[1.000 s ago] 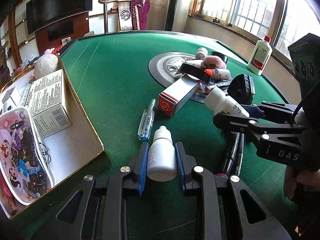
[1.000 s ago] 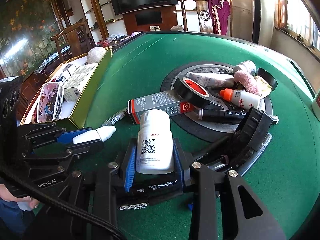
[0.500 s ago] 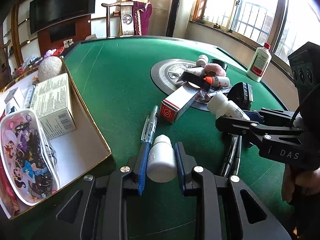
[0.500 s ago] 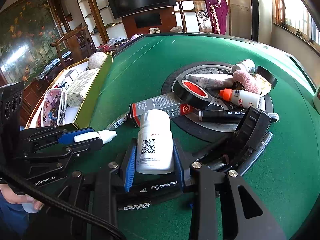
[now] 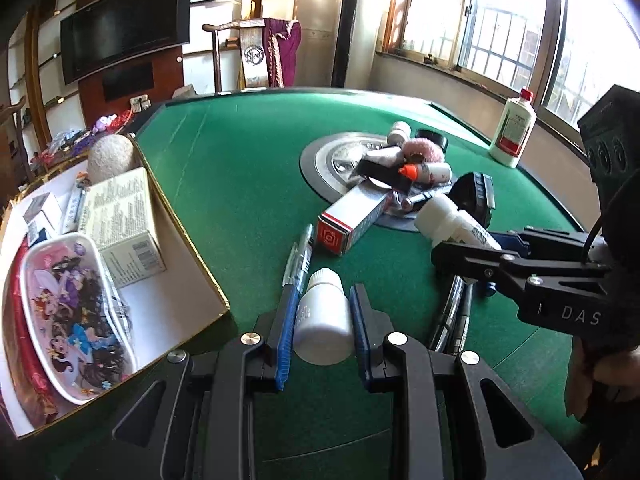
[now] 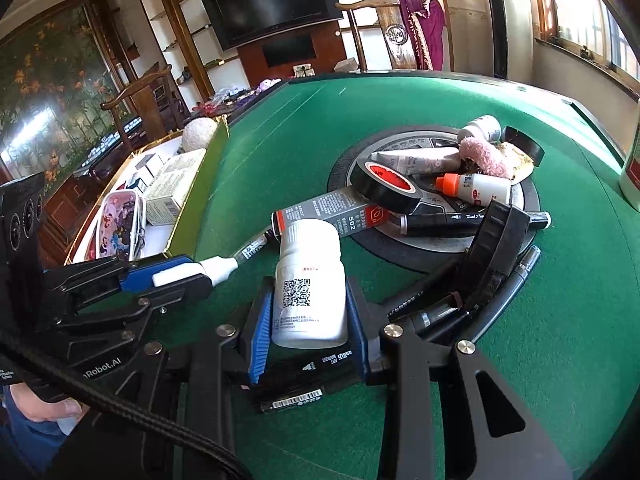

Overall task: Organize objects
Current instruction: 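Carry the dropper bottle and pill bottle in both grippers over the white tray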

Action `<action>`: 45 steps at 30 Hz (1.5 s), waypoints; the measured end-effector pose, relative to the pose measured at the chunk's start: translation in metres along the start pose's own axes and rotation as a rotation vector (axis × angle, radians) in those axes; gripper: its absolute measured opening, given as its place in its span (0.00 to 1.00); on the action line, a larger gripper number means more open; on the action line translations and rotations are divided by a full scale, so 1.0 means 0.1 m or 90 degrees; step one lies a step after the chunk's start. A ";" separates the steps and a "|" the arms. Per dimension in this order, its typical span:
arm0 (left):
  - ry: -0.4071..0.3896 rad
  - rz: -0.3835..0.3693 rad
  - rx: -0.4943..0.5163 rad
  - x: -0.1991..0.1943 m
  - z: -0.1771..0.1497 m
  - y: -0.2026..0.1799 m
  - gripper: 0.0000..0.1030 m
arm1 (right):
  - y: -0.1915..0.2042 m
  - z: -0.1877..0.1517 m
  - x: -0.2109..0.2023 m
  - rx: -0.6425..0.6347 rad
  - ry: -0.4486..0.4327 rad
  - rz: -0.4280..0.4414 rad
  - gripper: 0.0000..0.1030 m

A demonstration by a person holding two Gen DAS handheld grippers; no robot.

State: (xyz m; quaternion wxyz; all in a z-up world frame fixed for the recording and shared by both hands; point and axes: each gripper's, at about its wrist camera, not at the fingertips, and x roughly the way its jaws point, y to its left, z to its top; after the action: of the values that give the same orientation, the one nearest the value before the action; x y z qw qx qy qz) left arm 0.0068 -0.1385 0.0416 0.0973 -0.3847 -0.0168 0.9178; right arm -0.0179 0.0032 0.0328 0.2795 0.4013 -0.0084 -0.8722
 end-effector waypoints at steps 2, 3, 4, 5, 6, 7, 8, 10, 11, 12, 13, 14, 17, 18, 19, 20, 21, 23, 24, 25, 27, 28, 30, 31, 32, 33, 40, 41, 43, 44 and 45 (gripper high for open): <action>-0.015 0.011 -0.008 -0.07 0.00 0.04 0.22 | 0.03 0.00 -0.01 0.000 0.000 0.002 0.30; -0.023 0.017 -0.012 -0.12 0.00 0.06 0.22 | 0.05 0.01 -0.02 0.000 -0.001 0.004 0.30; -0.028 0.022 -0.014 -0.15 0.01 0.08 0.22 | 0.07 0.01 -0.02 -0.001 -0.001 0.005 0.30; -0.036 0.029 -0.017 -0.20 0.01 0.10 0.22 | 0.10 0.02 -0.02 -0.005 0.000 0.006 0.30; -0.043 0.036 -0.019 -0.24 0.01 0.12 0.22 | 0.14 0.04 -0.02 -0.009 -0.001 0.007 0.30; -0.049 0.041 -0.019 -0.28 0.01 0.14 0.22 | 0.18 0.05 -0.03 -0.014 -0.003 0.008 0.30; -0.057 0.046 -0.021 -0.34 0.01 0.17 0.22 | 0.23 0.07 -0.04 -0.020 -0.004 0.010 0.30; -0.069 0.054 -0.025 -0.43 0.03 0.24 0.22 | 0.36 0.10 -0.04 -0.034 -0.006 0.011 0.30; -0.077 0.059 -0.026 -0.49 0.03 0.28 0.22 | 0.42 0.13 -0.04 -0.041 -0.007 0.012 0.30; -0.084 0.063 -0.028 -0.53 0.04 0.31 0.22 | 0.47 0.14 -0.04 -0.047 -0.006 0.013 0.30; -0.089 0.065 -0.031 -0.57 0.04 0.36 0.22 | 0.54 0.17 -0.03 -0.054 -0.006 0.014 0.30; -0.093 0.066 -0.036 -0.61 0.05 0.41 0.22 | 0.59 0.19 -0.02 -0.059 -0.006 0.015 0.30; -0.107 0.075 -0.052 -0.71 0.05 0.57 0.22 | 0.77 0.27 0.01 -0.075 -0.005 0.023 0.30; -0.111 0.078 -0.057 -0.74 0.04 0.61 0.22 | 0.83 0.30 0.03 -0.081 -0.005 0.025 0.30; -0.115 0.081 -0.062 -0.76 0.05 0.68 0.22 | 0.90 0.33 0.05 -0.088 -0.003 0.027 0.30; -0.117 0.083 -0.066 -0.79 0.06 0.75 0.22 | 0.96 0.36 0.07 -0.094 -0.001 0.029 0.30; -0.118 0.085 -0.070 -0.80 0.07 0.80 0.22 | 1.03 0.40 0.10 -0.101 0.002 0.032 0.30; -0.123 0.093 -0.085 -0.84 0.09 0.97 0.22 | 1.15 0.48 0.16 -0.114 0.009 0.038 0.30; -0.124 0.094 -0.093 -0.87 0.10 1.07 0.22 | 1.22 0.53 0.19 -0.119 0.013 0.042 0.30; -0.124 0.095 -0.102 -0.89 0.11 1.17 0.22 | 1.28 0.58 0.23 -0.122 0.017 0.046 0.30; -0.123 0.104 -0.123 -0.92 0.14 1.40 0.22 | 1.38 0.66 0.31 -0.127 0.026 0.053 0.30; -0.121 0.106 -0.129 -0.92 0.15 1.48 0.22 | 1.44 0.70 0.35 -0.127 0.030 0.055 0.30; -0.113 0.113 -0.143 -0.89 0.19 1.70 0.22 | 1.56 0.80 0.47 -0.130 0.043 0.065 0.30; -0.105 0.116 -0.147 -0.87 0.22 1.80 0.22 | 1.61 0.85 0.52 -0.132 0.047 0.067 0.30; -0.101 0.116 -0.153 -0.84 0.25 1.90 0.22 | 1.66 0.89 0.56 -0.134 0.050 0.067 0.30; -0.097 0.115 -0.160 -0.80 0.29 2.00 0.22 | 1.72 0.93 0.62 -0.137 0.054 0.069 0.30; -0.057 0.148 -0.187 -0.49 0.48 2.52 0.22 | 2.04 1.15 1.03 -0.154 0.084 0.075 0.30; -0.054 0.145 -0.197 -0.45 0.50 2.60 0.22 | 2.07 1.18 1.09 -0.156 0.091 0.076 0.30; -0.039 0.143 -0.213 -0.34 0.54 2.76 0.22 | 2.13 1.24 1.24 -0.155 0.109 0.080 0.30; -0.035 0.146 -0.219 -0.29 0.56 2.82 0.22 | 2.15 1.26 1.30 -0.156 0.116 0.079 0.30; -0.031 0.151 -0.222 -0.26 0.57 2.87 0.22 | 2.17 1.29 1.38 -0.157 0.125 0.078 0.30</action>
State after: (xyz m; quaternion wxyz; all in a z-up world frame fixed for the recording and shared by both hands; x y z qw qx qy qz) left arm -0.0634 -0.4219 0.0697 -0.0801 -0.3729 -0.1324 0.9149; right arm -0.0762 -0.2753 0.0766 0.3790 0.4459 0.1014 -0.8045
